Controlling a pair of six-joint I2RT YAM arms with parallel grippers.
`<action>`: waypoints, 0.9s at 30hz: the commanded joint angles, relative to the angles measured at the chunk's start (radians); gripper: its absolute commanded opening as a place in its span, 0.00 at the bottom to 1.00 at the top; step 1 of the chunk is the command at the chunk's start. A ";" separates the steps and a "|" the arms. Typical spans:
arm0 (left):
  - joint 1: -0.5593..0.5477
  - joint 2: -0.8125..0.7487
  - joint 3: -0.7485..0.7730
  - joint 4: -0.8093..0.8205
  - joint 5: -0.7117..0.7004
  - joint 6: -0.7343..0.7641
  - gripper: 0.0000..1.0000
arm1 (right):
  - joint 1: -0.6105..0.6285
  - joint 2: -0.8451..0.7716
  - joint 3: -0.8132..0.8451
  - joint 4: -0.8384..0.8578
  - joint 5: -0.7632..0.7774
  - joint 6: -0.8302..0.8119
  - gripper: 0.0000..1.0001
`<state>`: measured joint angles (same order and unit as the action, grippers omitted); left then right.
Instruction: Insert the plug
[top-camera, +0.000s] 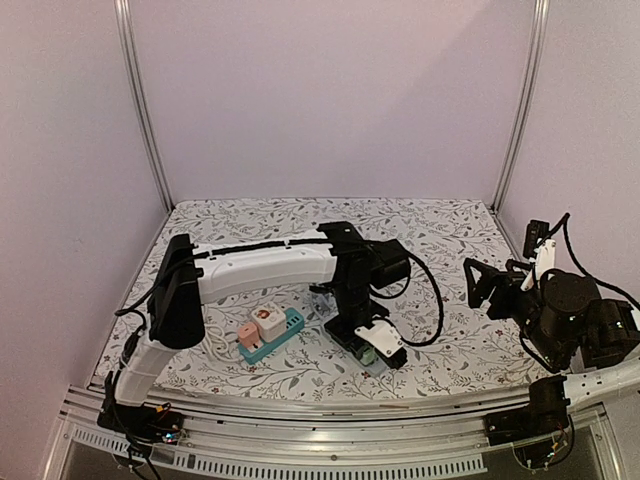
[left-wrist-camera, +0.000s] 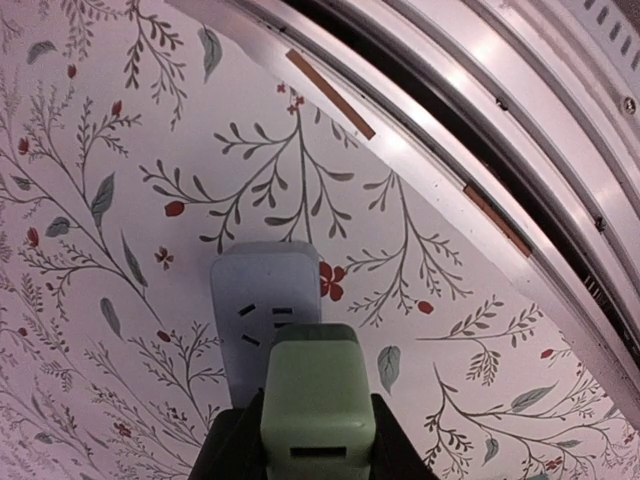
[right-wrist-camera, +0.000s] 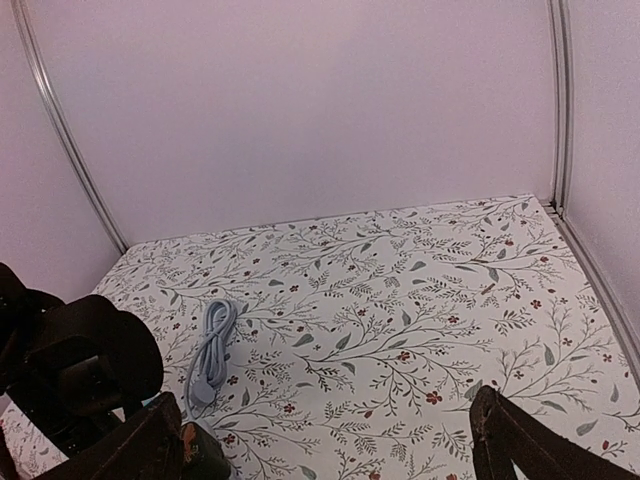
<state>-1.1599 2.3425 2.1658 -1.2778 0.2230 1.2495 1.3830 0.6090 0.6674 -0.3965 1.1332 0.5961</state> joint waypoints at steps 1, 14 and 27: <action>-0.015 0.003 0.042 -0.012 -0.027 0.010 0.00 | 0.007 -0.018 -0.006 -0.011 -0.008 -0.014 0.99; -0.029 0.027 0.047 0.018 -0.031 0.018 0.00 | 0.007 -0.015 -0.007 -0.002 -0.018 -0.026 0.99; -0.040 0.050 0.058 0.024 -0.013 0.030 0.00 | 0.006 -0.012 -0.008 0.003 -0.022 -0.037 0.99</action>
<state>-1.1793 2.3684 2.1948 -1.2594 0.1951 1.2655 1.3830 0.6090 0.6670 -0.3962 1.1152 0.5701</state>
